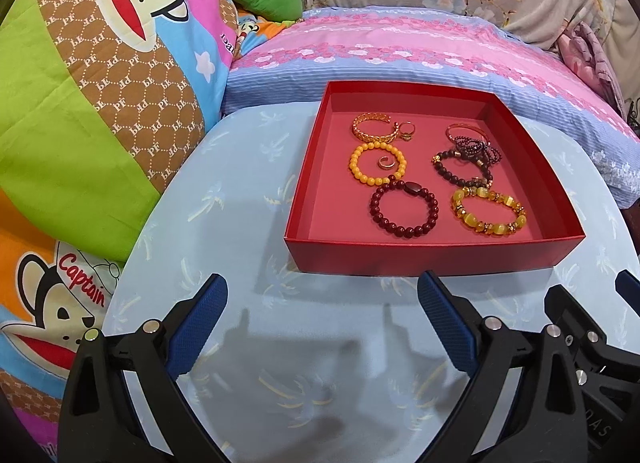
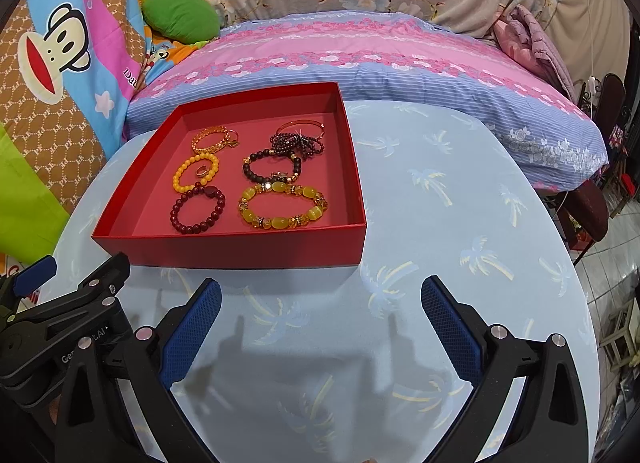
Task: Organize jewelry
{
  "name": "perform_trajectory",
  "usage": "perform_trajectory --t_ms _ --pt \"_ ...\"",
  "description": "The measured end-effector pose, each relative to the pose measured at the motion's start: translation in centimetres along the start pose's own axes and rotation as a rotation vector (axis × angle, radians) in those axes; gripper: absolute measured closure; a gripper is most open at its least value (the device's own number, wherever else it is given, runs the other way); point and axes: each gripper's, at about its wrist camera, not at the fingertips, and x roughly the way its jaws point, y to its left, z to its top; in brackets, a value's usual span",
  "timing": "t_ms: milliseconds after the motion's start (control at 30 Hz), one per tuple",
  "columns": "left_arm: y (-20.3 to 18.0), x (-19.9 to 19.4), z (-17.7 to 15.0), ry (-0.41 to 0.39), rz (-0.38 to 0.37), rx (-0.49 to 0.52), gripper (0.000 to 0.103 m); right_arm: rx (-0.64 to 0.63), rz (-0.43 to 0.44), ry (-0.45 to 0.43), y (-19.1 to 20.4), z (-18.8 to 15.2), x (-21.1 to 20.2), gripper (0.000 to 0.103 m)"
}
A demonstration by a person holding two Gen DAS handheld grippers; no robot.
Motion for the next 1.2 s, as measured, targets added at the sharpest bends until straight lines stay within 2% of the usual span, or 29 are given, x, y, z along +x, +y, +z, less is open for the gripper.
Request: perform_trajectory --t_ms 1200 --pt "0.06 -0.11 0.06 0.001 0.003 0.003 0.013 -0.005 -0.008 0.004 -0.09 -0.35 0.02 0.006"
